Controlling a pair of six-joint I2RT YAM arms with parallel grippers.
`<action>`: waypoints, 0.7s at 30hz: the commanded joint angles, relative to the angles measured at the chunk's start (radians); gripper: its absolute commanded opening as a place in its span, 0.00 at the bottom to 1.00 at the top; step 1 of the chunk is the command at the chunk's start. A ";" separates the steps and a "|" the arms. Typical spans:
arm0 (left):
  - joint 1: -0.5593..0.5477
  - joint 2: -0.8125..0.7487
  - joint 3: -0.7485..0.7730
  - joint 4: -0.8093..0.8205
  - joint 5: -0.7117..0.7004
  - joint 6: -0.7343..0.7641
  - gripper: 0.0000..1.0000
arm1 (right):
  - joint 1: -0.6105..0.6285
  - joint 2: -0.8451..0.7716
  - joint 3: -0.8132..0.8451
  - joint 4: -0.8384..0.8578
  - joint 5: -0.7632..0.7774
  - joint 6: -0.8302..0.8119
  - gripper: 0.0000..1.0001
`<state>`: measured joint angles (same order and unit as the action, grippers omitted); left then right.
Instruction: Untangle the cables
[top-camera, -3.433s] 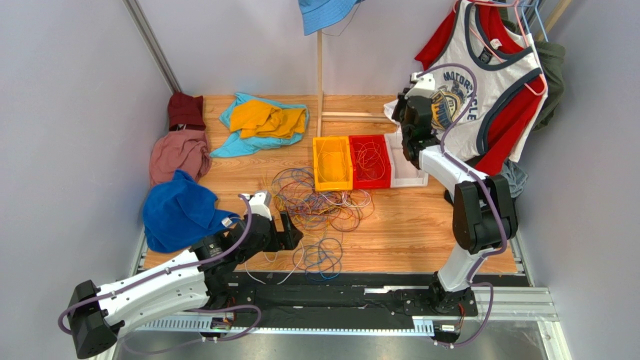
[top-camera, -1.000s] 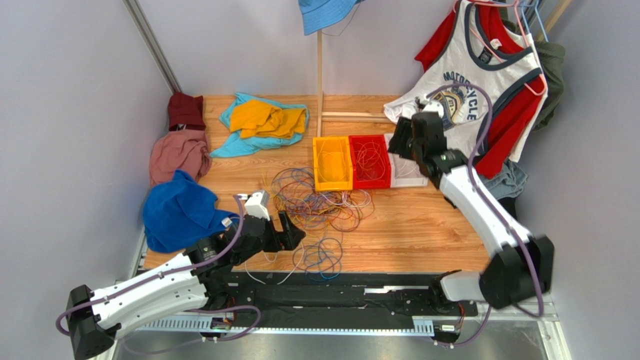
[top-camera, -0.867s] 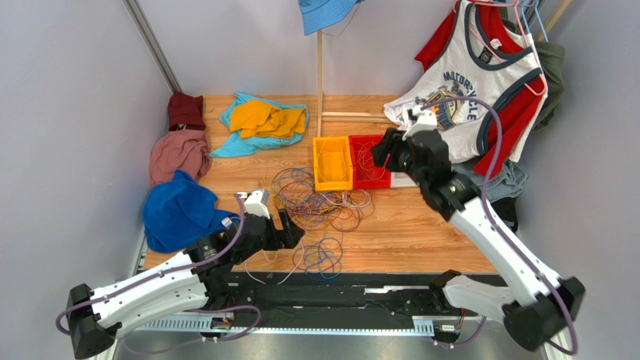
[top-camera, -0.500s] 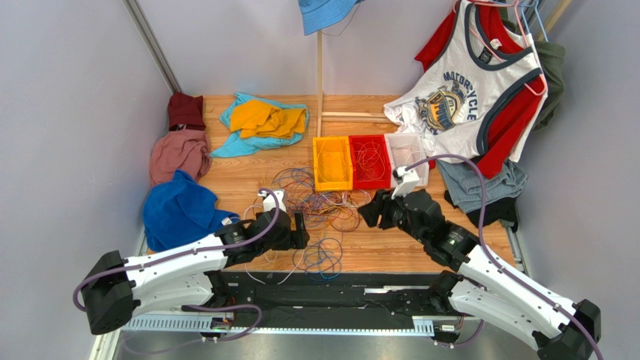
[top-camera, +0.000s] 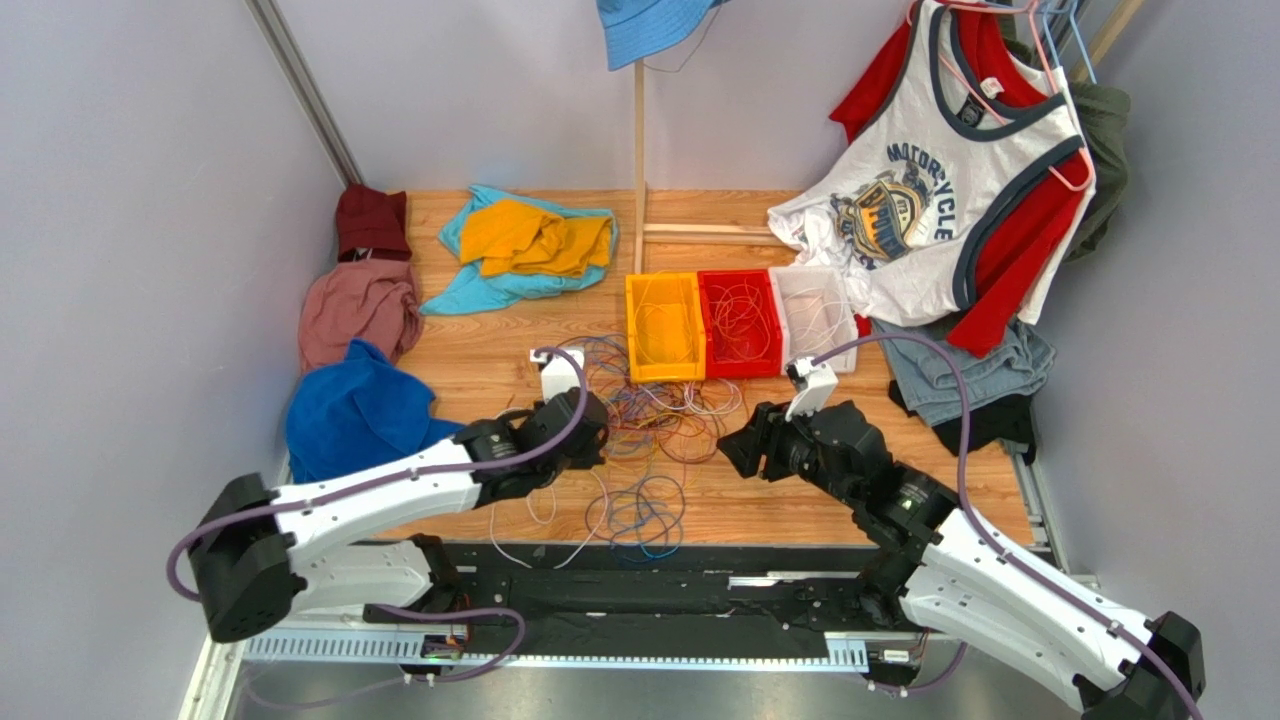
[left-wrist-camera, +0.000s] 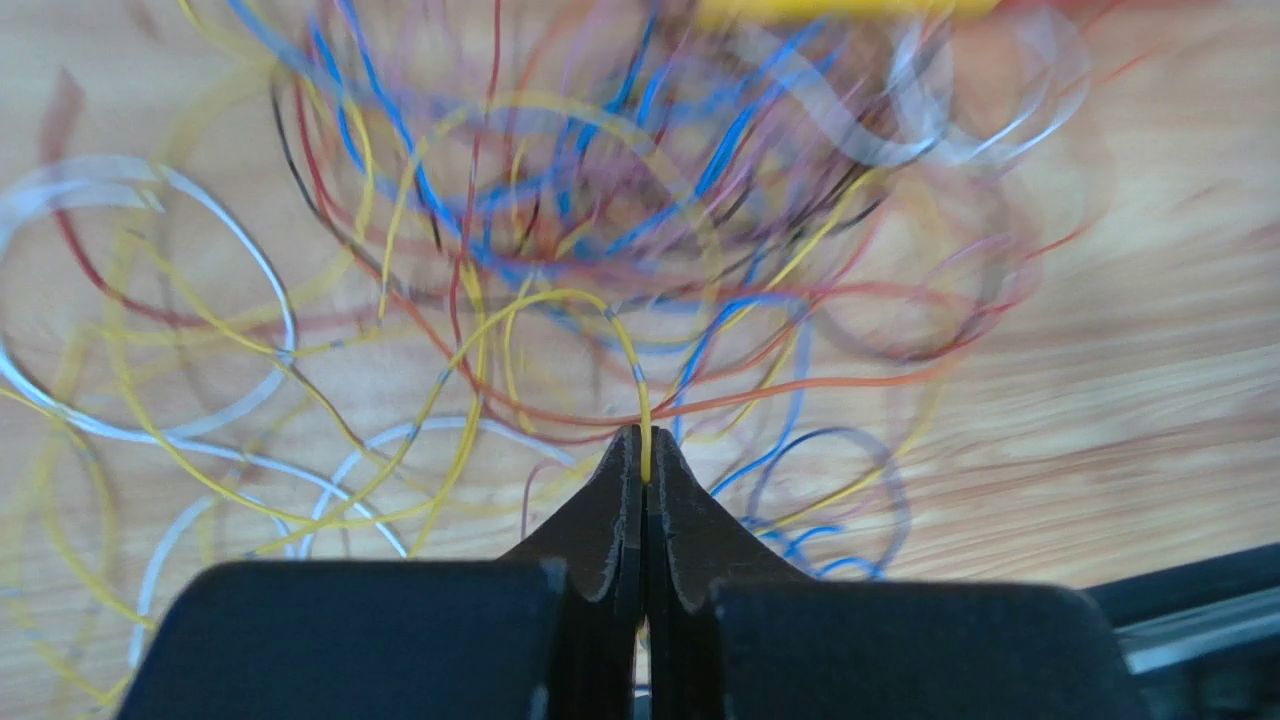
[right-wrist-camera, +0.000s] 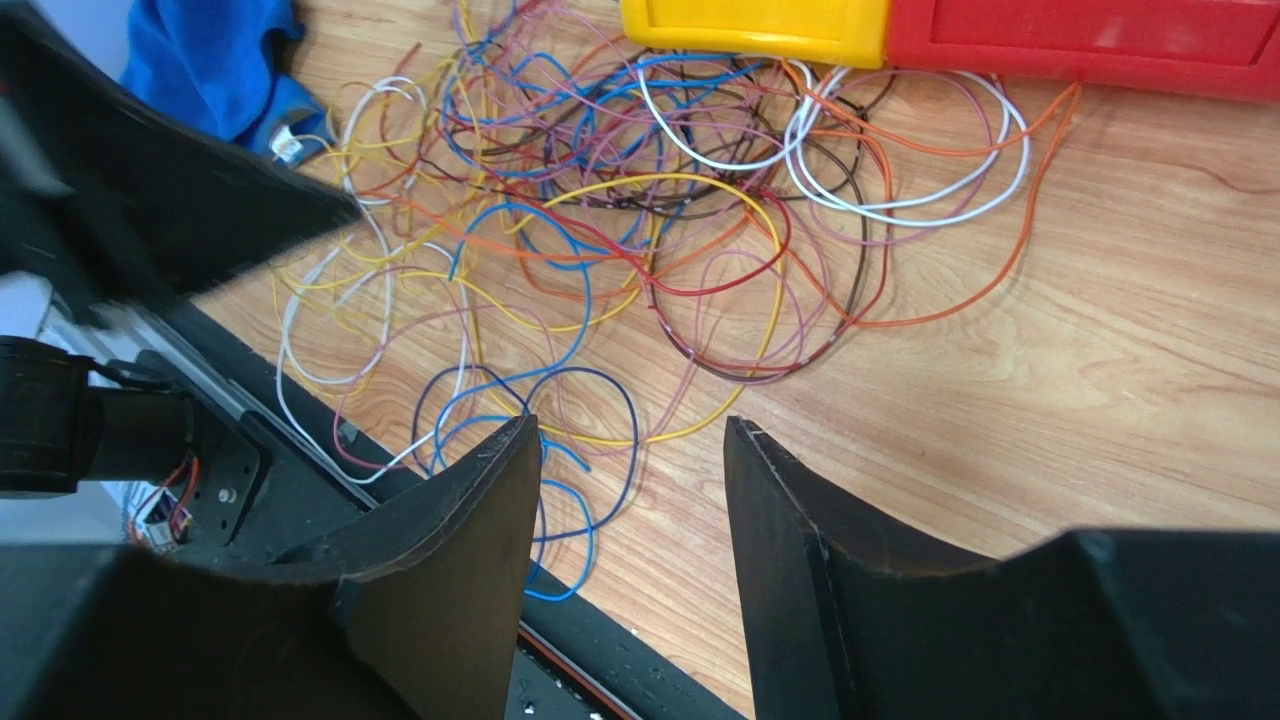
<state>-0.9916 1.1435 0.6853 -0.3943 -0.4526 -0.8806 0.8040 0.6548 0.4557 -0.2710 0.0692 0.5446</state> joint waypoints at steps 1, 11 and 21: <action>0.005 -0.220 0.183 -0.087 -0.162 0.177 0.00 | 0.006 -0.069 -0.011 0.062 -0.022 0.003 0.51; 0.004 -0.357 0.703 -0.164 -0.052 0.442 0.00 | 0.008 -0.188 0.006 0.150 -0.045 0.038 0.51; 0.004 -0.214 0.892 -0.233 0.208 0.496 0.00 | 0.037 -0.115 0.224 0.168 -0.247 -0.083 0.60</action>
<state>-0.9905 0.8459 1.5372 -0.5583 -0.3828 -0.4374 0.8162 0.5003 0.5560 -0.1761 -0.0891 0.5228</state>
